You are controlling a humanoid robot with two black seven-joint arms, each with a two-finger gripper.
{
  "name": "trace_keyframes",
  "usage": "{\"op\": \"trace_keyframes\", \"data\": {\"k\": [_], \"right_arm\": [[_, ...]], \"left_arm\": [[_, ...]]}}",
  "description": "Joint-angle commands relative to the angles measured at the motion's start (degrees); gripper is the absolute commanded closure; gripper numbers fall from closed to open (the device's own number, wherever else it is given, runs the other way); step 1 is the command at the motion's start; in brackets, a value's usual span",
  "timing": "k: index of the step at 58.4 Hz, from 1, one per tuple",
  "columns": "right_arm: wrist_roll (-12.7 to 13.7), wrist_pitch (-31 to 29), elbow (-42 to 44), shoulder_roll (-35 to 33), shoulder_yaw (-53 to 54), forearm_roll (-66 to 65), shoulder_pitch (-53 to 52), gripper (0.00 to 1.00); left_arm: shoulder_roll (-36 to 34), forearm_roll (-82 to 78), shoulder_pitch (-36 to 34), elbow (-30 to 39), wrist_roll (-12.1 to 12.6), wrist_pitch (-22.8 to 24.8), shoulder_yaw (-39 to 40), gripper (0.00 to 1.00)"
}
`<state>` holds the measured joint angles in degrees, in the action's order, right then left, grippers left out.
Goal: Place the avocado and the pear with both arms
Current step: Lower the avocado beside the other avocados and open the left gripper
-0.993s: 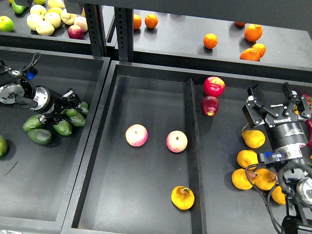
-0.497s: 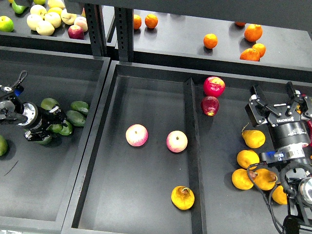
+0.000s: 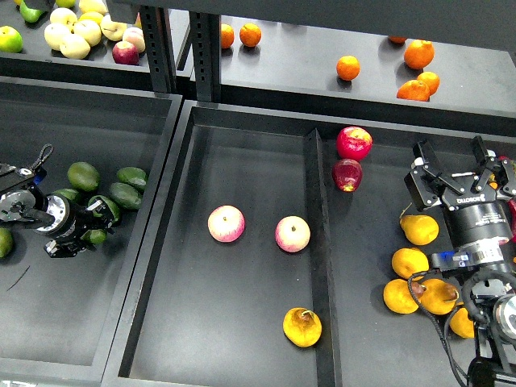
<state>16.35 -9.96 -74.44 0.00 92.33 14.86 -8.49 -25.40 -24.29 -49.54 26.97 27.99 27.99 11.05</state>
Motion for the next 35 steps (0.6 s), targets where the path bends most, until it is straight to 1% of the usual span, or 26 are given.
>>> {"op": "trace_keyframes", "data": {"k": [1,8,23,26,31,35], "right_arm": [[0.1,-0.1,-0.1,0.0,0.0,0.1,0.1,0.0],[0.1,-0.1,-0.1,0.0,0.0,0.1,0.1,0.0],[0.1,-0.1,-0.1,0.0,-0.2,0.2,0.4,0.0],[0.1,-0.1,-0.1,0.0,-0.3,0.2,0.4,0.0],[0.1,-0.1,-0.1,0.0,-0.4,0.2,0.4,0.0],[0.1,-0.1,-0.1,0.0,-0.5,0.2,0.4,0.0]], "left_arm": [[0.5,0.0,0.9,-0.2,0.0,0.0,-0.1,0.51],[0.7,-0.1,1.3,-0.3,0.0,0.0,0.0,0.5],[1.2,-0.1,1.6,-0.3,0.0,0.0,0.0,0.44],[1.2,-0.1,1.7,-0.3,0.0,0.0,0.1,0.41],[1.2,-0.1,1.7,-0.3,0.0,0.0,0.1,0.32],[1.1,-0.1,1.7,-0.3,0.0,0.0,0.2,0.27]]}}
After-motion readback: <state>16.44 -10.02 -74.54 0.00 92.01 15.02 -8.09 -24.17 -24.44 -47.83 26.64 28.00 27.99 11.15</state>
